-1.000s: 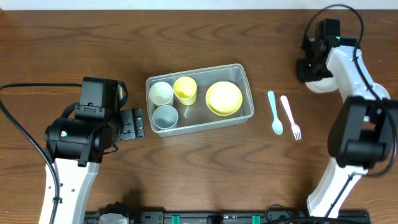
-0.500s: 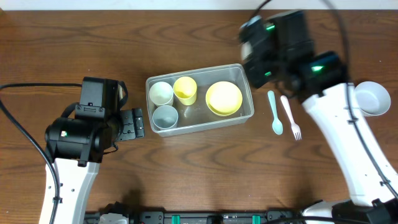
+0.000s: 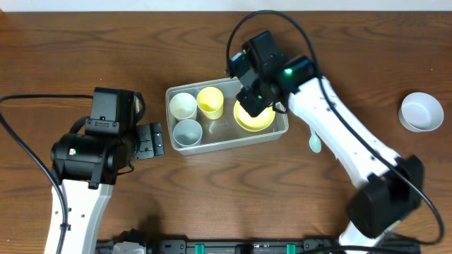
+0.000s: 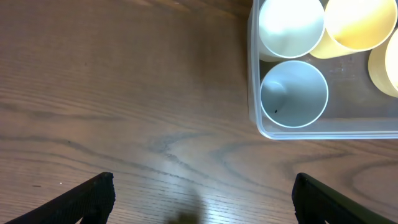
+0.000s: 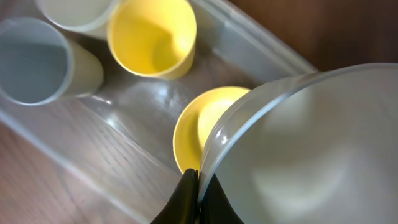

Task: Pack container
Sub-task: 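Carry the white bowl with the right gripper onto the yellow bowl, then move the right gripper to the light-blue bowl and grasp its rim, then stack the light-blue bowl onto the bowls in the container, release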

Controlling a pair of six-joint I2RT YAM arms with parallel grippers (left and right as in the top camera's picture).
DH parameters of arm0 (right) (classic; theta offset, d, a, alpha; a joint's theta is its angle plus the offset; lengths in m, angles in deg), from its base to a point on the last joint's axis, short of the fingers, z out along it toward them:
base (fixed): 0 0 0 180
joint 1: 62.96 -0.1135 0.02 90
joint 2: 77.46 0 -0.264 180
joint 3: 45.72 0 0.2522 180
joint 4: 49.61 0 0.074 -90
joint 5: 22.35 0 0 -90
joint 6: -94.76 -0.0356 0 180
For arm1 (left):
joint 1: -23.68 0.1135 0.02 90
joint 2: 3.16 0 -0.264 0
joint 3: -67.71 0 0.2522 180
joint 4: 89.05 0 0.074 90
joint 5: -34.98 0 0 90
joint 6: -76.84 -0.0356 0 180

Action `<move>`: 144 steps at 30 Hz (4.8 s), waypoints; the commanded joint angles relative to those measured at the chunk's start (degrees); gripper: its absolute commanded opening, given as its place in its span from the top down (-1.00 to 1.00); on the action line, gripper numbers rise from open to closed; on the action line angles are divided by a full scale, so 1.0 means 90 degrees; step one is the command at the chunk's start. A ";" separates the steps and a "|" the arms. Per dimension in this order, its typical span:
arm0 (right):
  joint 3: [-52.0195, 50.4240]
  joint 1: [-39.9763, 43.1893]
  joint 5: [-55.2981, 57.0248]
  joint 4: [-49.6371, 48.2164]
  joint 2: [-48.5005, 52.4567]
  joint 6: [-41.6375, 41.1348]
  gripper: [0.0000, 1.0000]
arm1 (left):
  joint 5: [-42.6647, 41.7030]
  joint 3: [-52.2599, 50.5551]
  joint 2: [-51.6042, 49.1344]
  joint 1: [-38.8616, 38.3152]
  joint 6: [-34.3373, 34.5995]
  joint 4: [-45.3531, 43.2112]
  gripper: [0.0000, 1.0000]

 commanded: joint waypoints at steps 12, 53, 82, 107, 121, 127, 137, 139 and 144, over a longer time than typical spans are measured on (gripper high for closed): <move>-0.0029 -0.0083 -0.0049 0.0015 0.0403 -0.0080 0.95 | 0.0034 -0.0034 -0.0024 0.0041 0.0078 0.0007 -0.82; 0.0784 0.3815 0.1610 0.0464 -0.1341 -0.1870 -0.69 | 0.0032 -0.0034 -0.0024 0.0041 0.0078 0.0012 -0.82; 0.0707 0.6445 0.1144 0.0505 0.2312 -0.1528 -0.66 | 0.0032 -0.0034 -0.0024 0.0039 0.0080 0.0010 -0.82; 0.0491 0.6312 0.1139 0.0420 0.2356 -0.1525 0.92 | 0.0032 -0.0034 -0.0024 0.0039 0.0080 0.0010 -0.82; 0.0495 0.5600 0.0418 0.0641 0.1358 -0.1180 0.97 | 0.0032 -0.0034 -0.0024 0.0041 0.0078 0.0015 -0.82; 0.0495 0.4311 0.0141 0.0520 -0.0296 -0.0607 0.97 | 0.0032 -0.0034 -0.0024 0.0039 0.0078 0.0015 -0.82; 0.0493 0.1270 0.0146 0.0561 -0.1137 0.0389 0.98 | 0.0032 -0.0034 -0.0024 0.0039 0.0080 0.0017 -0.83; 0.0493 0.0797 0.0146 0.0614 -0.1008 0.0449 0.97 | 0.0032 -0.0034 -0.0024 0.0039 0.0080 0.0017 -0.84; 0.0491 0.0044 0.0136 0.0755 -0.0585 0.0393 0.95 | 0.0032 -0.0034 -0.0024 0.0039 0.0080 0.0015 -0.84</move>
